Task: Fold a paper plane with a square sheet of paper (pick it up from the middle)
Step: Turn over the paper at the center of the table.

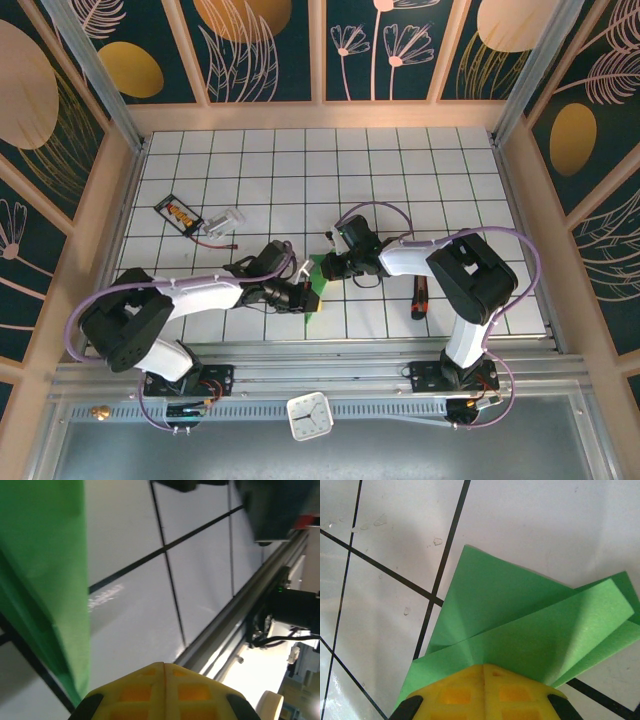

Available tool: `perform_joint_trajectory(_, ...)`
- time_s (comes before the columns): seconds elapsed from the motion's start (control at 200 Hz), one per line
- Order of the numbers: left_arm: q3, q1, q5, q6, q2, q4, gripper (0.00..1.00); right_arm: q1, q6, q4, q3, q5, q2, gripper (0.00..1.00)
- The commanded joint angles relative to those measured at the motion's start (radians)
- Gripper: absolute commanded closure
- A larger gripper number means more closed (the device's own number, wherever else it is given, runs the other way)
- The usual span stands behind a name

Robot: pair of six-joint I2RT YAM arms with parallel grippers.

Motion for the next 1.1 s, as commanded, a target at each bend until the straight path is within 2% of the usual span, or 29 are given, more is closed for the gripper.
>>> perform_joint_trajectory(0.0,0.007,0.009,-0.027,0.03,0.038,-0.013,1.0,-0.014,-0.028,-0.141,-0.034,0.128,0.069,0.93)
perform_joint_trajectory(0.806,-0.061,0.022,-0.068,0.09,0.118,-0.041,1.0,-0.013,-0.03,-0.153,-0.019,0.129,0.067,0.92)
perform_joint_trajectory(1.096,-0.084,0.023,-0.13,0.101,0.12,-0.099,1.0,-0.017,-0.031,-0.208,0.076,0.102,0.0,0.85)
